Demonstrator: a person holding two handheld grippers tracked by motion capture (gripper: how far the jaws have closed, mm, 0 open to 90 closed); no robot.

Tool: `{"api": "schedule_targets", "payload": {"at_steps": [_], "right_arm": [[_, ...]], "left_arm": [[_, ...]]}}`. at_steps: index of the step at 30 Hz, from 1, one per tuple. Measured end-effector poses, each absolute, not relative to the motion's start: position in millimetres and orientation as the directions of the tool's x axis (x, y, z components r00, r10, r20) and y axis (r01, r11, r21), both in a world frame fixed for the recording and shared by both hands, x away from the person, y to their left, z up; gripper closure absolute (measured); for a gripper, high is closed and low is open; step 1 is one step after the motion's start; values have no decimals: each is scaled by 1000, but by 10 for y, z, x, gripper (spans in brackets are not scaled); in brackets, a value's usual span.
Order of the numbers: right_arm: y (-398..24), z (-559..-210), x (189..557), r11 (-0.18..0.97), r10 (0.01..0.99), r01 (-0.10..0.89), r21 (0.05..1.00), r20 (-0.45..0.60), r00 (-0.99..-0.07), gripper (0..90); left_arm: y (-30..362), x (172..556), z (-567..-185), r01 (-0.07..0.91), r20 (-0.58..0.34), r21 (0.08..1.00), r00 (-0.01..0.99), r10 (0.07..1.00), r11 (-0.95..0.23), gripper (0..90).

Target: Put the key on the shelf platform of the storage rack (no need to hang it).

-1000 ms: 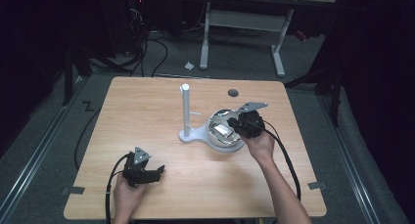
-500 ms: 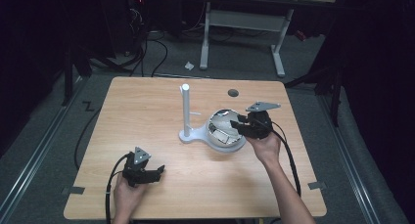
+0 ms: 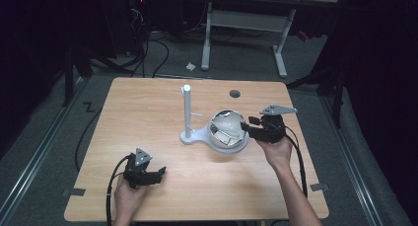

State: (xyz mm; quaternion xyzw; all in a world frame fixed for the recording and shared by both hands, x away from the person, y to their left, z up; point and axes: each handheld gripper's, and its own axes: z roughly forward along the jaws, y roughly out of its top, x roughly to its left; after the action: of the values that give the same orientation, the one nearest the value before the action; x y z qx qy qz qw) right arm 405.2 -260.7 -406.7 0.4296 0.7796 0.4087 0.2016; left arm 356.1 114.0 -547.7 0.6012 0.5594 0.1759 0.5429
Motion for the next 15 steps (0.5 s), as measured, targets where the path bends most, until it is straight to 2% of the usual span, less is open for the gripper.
{"api": "schedule_targets", "payload": {"at_steps": [15], "right_arm": [[-2813, -4062, 3925, 245, 852, 512, 823, 70, -519, 512]], "left_arm": [[1140, 3561, -5477, 482, -396, 850, 312, 864, 215, 193]]}}
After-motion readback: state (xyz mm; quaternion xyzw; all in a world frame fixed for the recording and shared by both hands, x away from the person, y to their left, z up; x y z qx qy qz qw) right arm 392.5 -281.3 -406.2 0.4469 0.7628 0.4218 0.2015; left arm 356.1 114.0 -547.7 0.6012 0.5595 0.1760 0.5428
